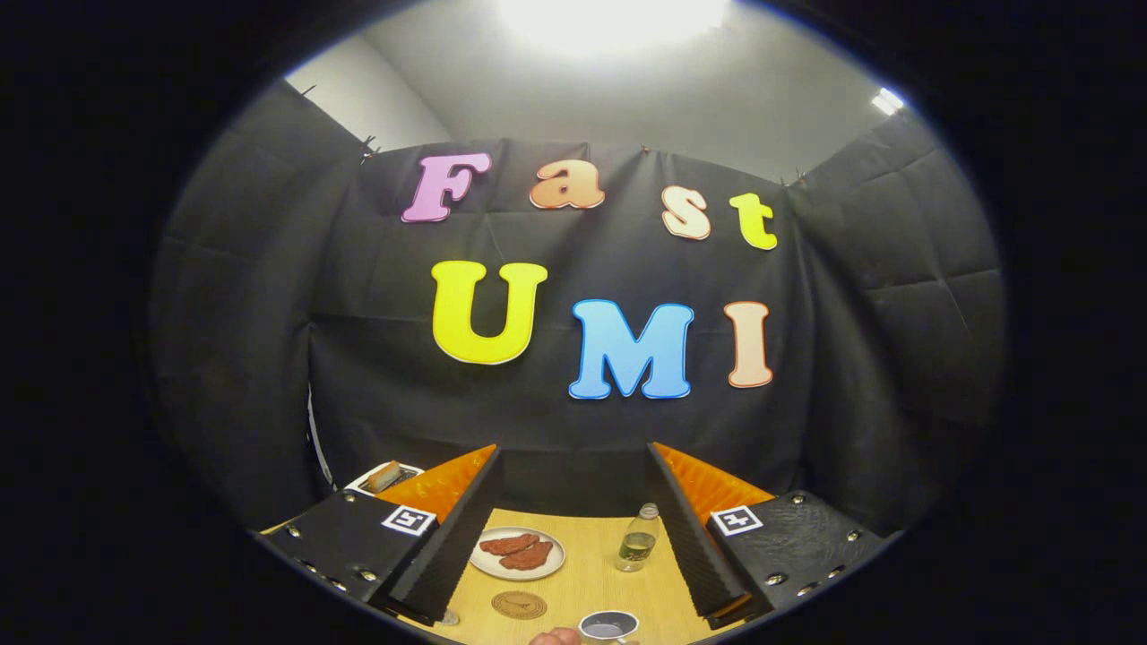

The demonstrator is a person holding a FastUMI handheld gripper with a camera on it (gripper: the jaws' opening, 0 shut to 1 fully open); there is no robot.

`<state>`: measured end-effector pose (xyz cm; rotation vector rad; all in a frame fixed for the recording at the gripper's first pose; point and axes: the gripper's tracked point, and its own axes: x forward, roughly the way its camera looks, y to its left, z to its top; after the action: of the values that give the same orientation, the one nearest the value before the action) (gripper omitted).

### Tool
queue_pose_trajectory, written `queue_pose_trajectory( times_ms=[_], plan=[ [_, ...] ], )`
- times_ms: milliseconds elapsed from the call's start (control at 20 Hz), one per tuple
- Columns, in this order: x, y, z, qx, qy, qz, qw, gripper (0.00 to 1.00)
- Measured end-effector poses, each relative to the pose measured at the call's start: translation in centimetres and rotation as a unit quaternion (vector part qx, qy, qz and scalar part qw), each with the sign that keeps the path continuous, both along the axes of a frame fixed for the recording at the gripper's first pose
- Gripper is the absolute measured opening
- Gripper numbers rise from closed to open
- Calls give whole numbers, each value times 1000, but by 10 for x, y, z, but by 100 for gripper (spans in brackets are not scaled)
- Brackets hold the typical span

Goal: Take the bottle from table, then pour the juice into the cup, finally place the bottle on the coaster

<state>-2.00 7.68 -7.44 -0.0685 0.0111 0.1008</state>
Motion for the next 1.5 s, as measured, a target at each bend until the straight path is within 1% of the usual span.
queue_pose_trajectory(
  times_ms=[100,200,400,550,800,950,1150,1300,1500],
  plan=[
    [-12,19,-15,6,0,12,1000,96],
    [-24,32,-34,15,1,14,1000,96],
    [-42,66,-86,18,23,26,999,96],
    [-56,96,-122,9,39,53,998,96],
    [-69,151,-182,8,53,113,992,96],
    [-64,157,-224,-3,73,112,991,96],
    [-51,160,-263,-6,89,105,990,96],
    [-46,169,-281,-3,95,110,989,96],
    [-34,176,-301,-7,100,100,990,96]
  ],
)
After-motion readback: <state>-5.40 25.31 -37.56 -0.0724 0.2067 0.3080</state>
